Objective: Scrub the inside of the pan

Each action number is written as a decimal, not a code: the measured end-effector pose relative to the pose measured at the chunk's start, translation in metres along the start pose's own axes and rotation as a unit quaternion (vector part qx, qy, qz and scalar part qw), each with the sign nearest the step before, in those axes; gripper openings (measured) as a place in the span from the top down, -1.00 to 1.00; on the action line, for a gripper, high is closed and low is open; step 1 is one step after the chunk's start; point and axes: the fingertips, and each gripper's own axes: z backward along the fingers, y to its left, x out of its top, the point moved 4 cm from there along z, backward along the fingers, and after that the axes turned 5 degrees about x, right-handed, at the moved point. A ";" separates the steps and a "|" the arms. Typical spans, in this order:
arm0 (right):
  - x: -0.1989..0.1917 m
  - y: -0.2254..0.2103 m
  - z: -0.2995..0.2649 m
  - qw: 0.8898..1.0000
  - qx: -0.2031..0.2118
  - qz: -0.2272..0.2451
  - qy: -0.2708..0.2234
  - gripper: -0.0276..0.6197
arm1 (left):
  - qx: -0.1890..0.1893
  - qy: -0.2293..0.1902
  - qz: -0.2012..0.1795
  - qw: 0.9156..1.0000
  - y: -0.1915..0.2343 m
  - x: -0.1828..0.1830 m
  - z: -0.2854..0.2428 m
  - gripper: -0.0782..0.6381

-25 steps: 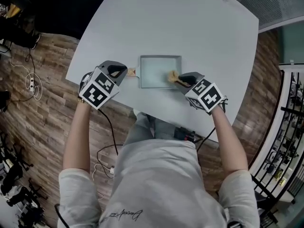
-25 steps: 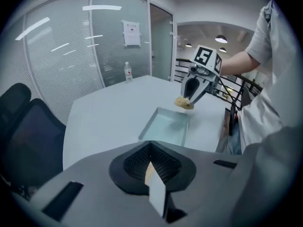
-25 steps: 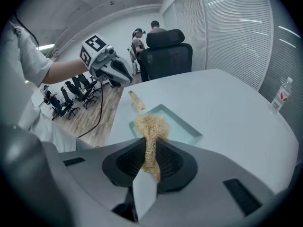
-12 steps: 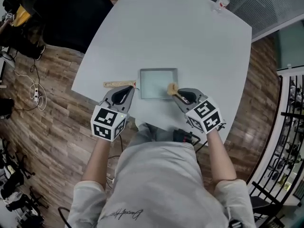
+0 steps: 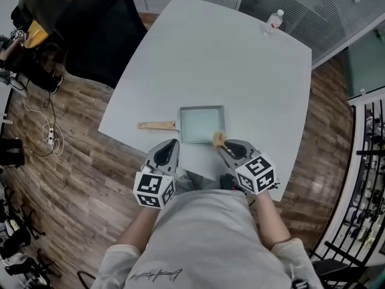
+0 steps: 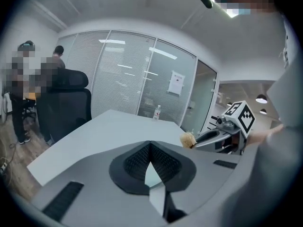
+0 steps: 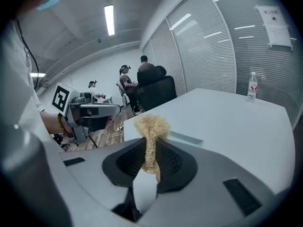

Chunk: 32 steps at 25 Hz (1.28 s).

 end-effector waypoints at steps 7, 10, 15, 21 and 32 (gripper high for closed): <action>0.001 0.014 -0.006 1.000 0.004 0.000 -0.013 0.69 | -0.001 -0.010 -0.019 1.000 -0.002 0.008 0.002 0.75; 0.003 0.014 -0.007 1.000 0.004 -0.004 -0.020 0.69 | -0.003 -0.008 -0.017 1.000 0.000 0.009 0.003 0.75; 0.007 0.012 -0.007 1.000 0.005 -0.008 -0.027 0.69 | -0.004 -0.004 -0.013 1.000 -0.001 0.009 0.003 0.75; 0.010 0.013 -0.005 1.000 -0.001 0.008 -0.026 0.69 | -0.003 -0.007 -0.014 1.000 -0.001 0.013 0.003 0.75; 0.008 0.015 -0.005 0.999 0.003 0.011 -0.035 0.69 | -0.002 -0.008 -0.018 1.000 -0.002 0.011 0.001 0.75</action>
